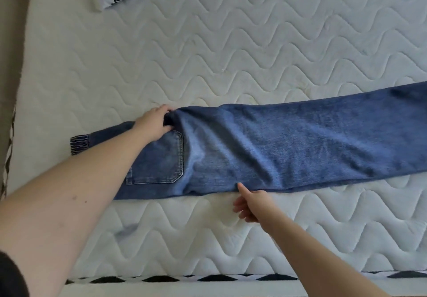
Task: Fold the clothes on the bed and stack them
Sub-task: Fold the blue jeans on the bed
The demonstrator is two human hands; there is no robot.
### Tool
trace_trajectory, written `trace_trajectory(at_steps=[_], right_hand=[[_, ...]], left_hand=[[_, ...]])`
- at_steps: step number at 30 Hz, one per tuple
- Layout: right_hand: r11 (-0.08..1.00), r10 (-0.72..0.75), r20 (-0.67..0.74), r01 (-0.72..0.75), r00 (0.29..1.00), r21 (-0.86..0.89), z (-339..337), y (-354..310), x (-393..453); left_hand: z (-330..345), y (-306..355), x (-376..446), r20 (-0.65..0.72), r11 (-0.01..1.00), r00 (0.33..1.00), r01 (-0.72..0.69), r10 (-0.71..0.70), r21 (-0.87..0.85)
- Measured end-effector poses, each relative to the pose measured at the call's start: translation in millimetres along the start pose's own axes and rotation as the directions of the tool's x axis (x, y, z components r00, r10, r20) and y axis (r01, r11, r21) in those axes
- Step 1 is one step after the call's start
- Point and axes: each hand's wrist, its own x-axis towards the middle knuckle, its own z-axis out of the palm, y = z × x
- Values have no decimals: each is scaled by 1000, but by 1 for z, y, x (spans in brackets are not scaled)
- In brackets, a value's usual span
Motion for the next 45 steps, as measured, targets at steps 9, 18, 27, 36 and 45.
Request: trace_trajectory(at_steps=[9,18,27,36,45], right_hand=[[858,-508,-92,494,856,-140,15,-111,-4],[339,-756,8,401,655,-851,27,-200,29],[80,-674,189,325,714,-942,19,-190,39],[-24,-654,337,427,677,-904,27,-182,53],[208,-638,280,511,718,-834,39,-207,51]], left_hand=[[9,-13,-32,-291,977,934,-215,209,12],[6,-25,-72,-343,890,849,-450,402,-69],[11,-16,-61,-281,903,881,-420,381,-89],[9,33,-23,-200,922,962,-243,188,-303],[-8,21,-8,-291,884,935,-304,205,-355]])
